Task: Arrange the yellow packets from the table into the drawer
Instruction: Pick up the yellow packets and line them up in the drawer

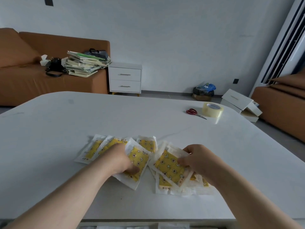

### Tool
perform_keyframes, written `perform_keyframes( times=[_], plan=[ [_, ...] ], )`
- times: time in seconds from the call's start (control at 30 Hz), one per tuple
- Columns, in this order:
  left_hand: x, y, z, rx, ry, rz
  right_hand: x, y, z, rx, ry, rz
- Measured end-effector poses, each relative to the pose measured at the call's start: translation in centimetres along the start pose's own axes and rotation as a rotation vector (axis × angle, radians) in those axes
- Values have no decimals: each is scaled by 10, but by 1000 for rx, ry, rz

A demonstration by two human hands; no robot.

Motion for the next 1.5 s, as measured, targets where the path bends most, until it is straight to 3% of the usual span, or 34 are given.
perform_keyframes(
  times=[0.27, 0.47, 0.57, 0.7, 0.87, 0.97, 1.03, 1.1, 1.17, 1.23, 1.33, 1.5],
  plan=[
    [-32, -27, 22, -65, 534, -81, -37, -4, -28, 164, -496, 45],
    [-12, -52, 8, -90, 654, -105, -49, -10, -50, 258, -567, -53],
    [1, -61, -8, -87, 584, -134, -51, -10, -55, 254, -554, -73],
    [8, -55, -25, -80, 250, -210, -44, -9, -54, 238, -462, -76],
    [10, -42, -49, -33, -126, -259, -35, -8, -45, 149, -155, -151],
    [10, -42, -53, -44, -234, -244, -29, -8, -42, 100, -11, -191],
    [11, -42, -54, -44, -247, -235, -31, -9, -39, 70, -60, -225],
    [12, -44, -56, -33, -239, -215, -35, -6, -35, 85, -275, -222],
    [12, -46, -57, -33, -214, -203, -34, -1, -32, 127, -533, -137],
    [12, -48, -54, -43, -168, -202, -24, 6, -27, 135, -612, -55],
    [12, -52, -48, -74, -77, -175, 3, 17, -19, 93, -499, 2],
    [13, -52, -46, -114, -25, -130, 17, 19, -10, -27, 129, -169]
  ],
)
Point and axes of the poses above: each hand's wrist, its own y-axis away from the middle knuckle, its own x-axis out of the palm, z = x × y, the point moved 7 cm from there along -y, towards the middle knuckle, and after that the axes turned 6 degrees about x, right-handed, at the moved point
